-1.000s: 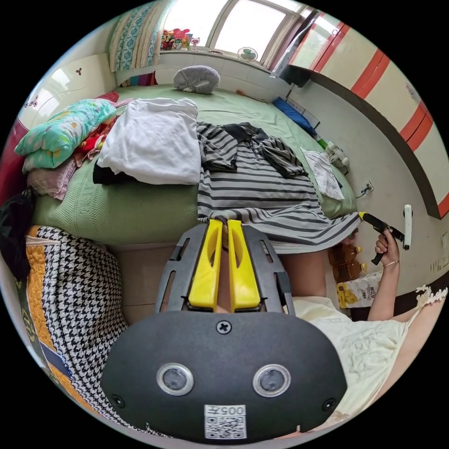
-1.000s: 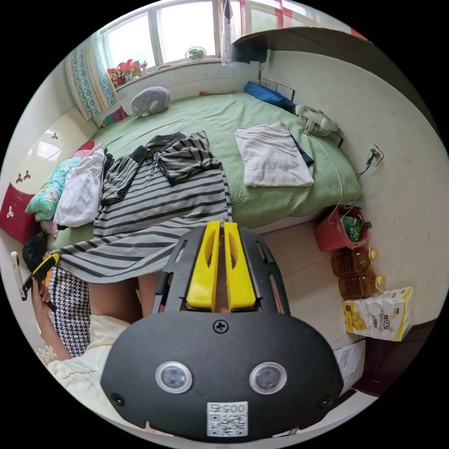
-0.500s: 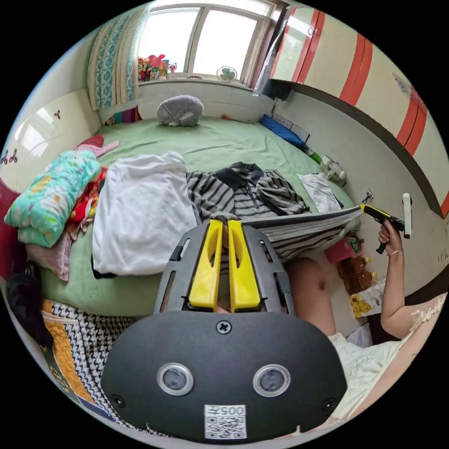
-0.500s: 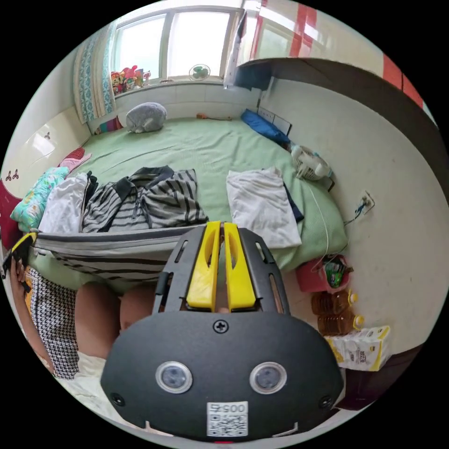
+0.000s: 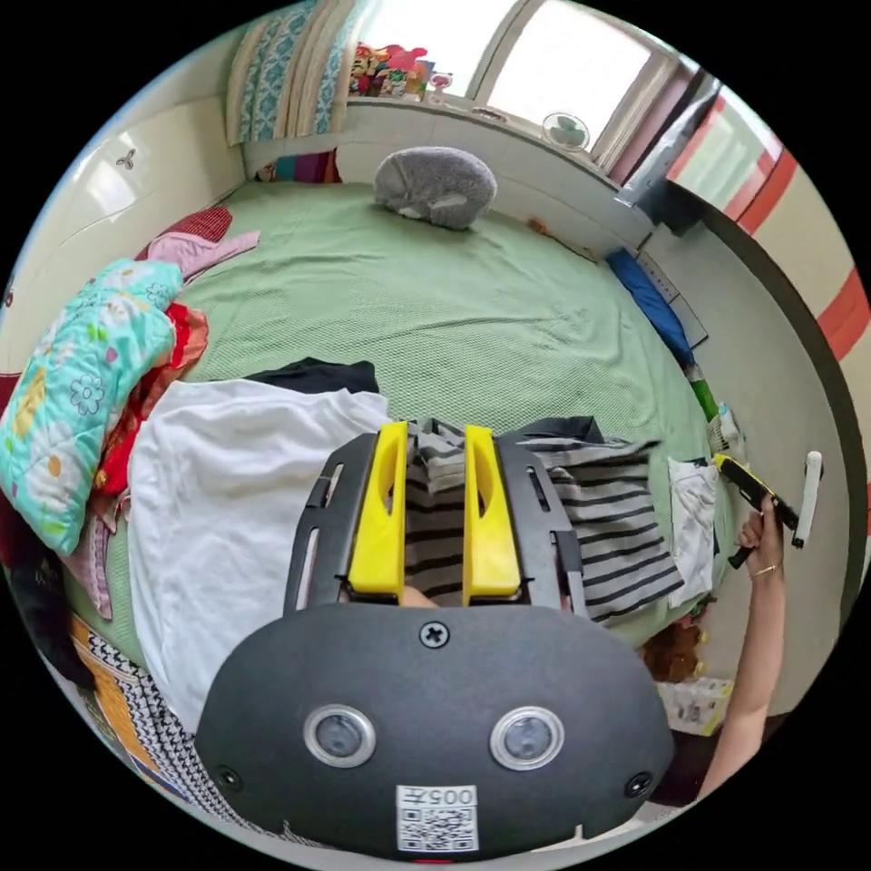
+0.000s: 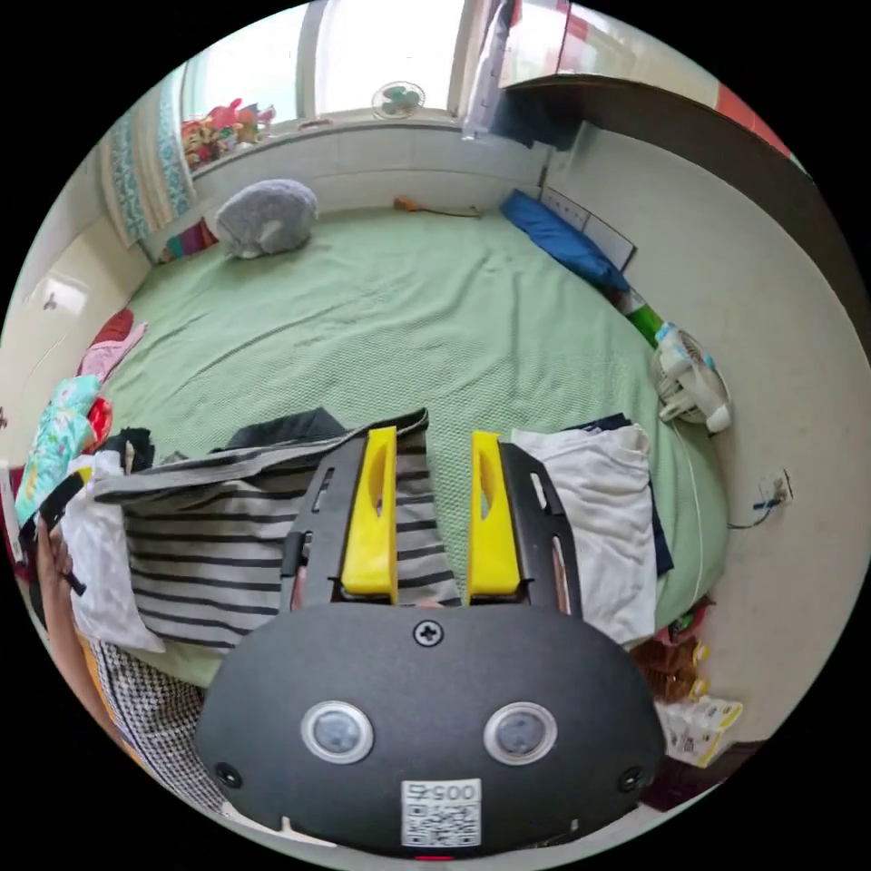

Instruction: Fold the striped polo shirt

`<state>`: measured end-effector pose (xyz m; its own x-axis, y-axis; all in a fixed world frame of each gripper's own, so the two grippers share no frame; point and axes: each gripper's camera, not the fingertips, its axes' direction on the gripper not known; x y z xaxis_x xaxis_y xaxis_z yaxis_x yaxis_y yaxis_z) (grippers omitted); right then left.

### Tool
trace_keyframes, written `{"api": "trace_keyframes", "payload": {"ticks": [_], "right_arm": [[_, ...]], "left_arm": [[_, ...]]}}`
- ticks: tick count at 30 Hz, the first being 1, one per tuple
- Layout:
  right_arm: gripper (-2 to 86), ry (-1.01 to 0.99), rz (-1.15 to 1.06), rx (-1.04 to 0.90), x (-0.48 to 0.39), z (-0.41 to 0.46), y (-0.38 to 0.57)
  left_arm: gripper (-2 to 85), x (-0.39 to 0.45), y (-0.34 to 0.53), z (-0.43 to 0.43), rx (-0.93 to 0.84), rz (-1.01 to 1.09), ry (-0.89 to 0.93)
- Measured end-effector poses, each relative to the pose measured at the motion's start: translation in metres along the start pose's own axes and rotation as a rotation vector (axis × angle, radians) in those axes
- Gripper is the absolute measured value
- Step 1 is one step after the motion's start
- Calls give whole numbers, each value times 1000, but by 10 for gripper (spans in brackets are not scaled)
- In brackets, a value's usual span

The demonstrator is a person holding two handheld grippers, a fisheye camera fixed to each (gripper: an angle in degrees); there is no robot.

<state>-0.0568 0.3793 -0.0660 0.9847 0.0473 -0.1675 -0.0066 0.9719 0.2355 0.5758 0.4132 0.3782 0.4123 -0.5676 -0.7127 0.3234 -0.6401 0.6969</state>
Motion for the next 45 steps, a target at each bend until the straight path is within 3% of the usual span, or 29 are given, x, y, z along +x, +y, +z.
{"api": "trace_keyframes", "payload": {"ticks": [5, 9, 15, 18, 23, 27, 30, 36, 41, 45], "right_arm": [[114, -61, -113, -132, 30, 21, 56], [124, -205, -11, -298, 75, 52, 89], [60, -449, 47, -341, 75, 77, 93], [-1, -376, 27, -381, 59, 71, 84], [-12, -300, -69, -379, 59, 27, 65], [-11, -59, -130, -432, 74, 0, 61], [-7, 72, -56, -450, 95, -6, 66], [25, 190, 11, -395, 96, -17, 72], [20, 140, -98, -243, 52, -42, 62], [-2, -25, -194, -136, 0, -44, 43]], "left_arm": [[132, 6, 53, 20, -91, 161, 44], [158, 14, 95, 47, -198, 244, 98], [144, 11, 97, 108, -350, 147, 121], [128, 13, 90, 118, -355, 126, 74], [104, 29, 96, 110, -406, 186, 72], [105, 51, 120, 90, -413, 279, 176], [109, 57, 131, 75, -376, 317, 227], [113, 49, 120, 75, -304, 304, 166], [124, 43, 88, 83, -221, 304, 130], [116, 51, 56, 101, -182, 323, 146]]}}
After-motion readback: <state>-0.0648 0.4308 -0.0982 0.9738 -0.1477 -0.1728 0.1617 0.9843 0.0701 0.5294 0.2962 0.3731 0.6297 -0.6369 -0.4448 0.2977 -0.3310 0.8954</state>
